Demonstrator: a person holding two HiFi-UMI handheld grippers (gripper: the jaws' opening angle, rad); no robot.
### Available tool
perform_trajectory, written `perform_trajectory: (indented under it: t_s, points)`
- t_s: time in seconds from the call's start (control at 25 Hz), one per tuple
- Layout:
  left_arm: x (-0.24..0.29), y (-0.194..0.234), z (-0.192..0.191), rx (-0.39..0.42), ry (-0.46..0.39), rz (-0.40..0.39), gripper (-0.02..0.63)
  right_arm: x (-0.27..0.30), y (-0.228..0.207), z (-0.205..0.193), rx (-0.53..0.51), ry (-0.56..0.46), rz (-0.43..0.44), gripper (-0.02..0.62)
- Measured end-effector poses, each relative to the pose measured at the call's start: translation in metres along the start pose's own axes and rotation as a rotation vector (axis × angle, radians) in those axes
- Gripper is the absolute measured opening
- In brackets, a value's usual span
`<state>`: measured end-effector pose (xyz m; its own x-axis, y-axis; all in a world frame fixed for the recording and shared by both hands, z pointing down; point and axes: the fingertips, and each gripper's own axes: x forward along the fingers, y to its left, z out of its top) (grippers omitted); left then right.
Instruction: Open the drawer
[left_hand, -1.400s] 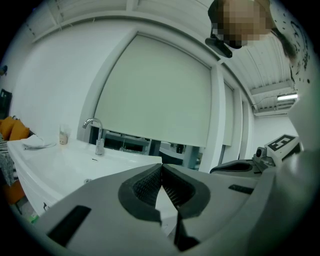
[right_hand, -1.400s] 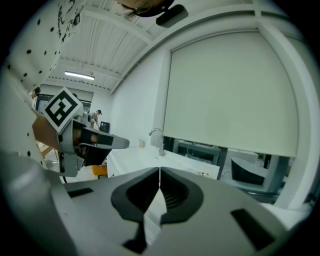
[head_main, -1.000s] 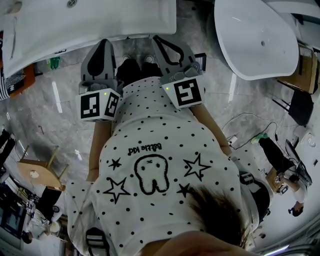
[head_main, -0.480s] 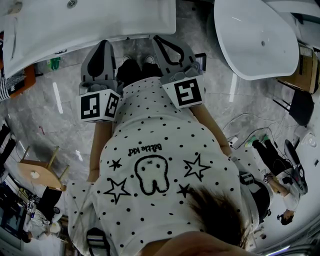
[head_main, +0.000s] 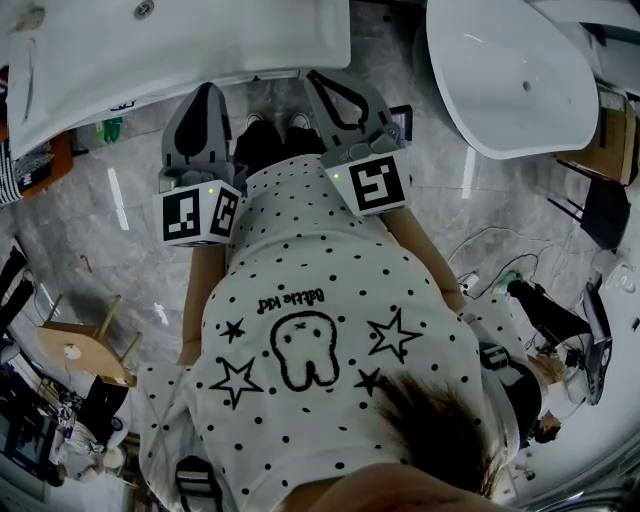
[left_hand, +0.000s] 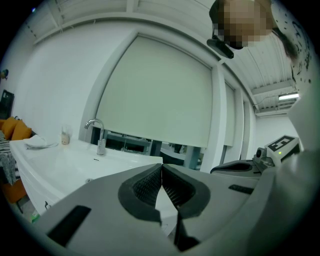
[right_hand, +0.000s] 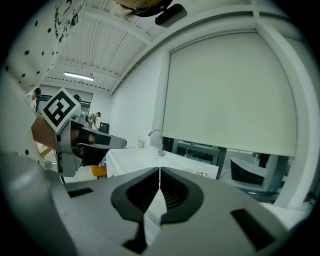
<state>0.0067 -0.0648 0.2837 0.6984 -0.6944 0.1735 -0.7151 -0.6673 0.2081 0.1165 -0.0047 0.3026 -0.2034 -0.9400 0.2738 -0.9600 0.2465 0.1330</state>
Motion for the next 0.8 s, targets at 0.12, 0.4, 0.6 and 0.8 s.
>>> perform_trajectory:
  t_s: [0.12,0.4,0.6,0.8]
  points:
    - [-0.0003,0.0001,0.0006,0.0,-0.001,0.002,0.005,0.0001,-0.0001,0.0004,0.002,-0.002,0.0,0.014]
    - [0.0007,0.0003,-0.0007,0.001,0.008,-0.003,0.005,-0.0004,-0.001,-0.0012,0.004,0.004,-0.006,0.014]
    - [0.0034,-0.0027,-0.0009,0.0,0.009,-0.021,0.005,-0.0011,-0.0023,-0.0016,0.008,0.005,-0.013,0.014]
    - [0.0033,-0.0055,-0.0031,0.005,0.02,-0.033,0.005,-0.0032,-0.0018,-0.0029,0.019,0.005,-0.02,0.014]
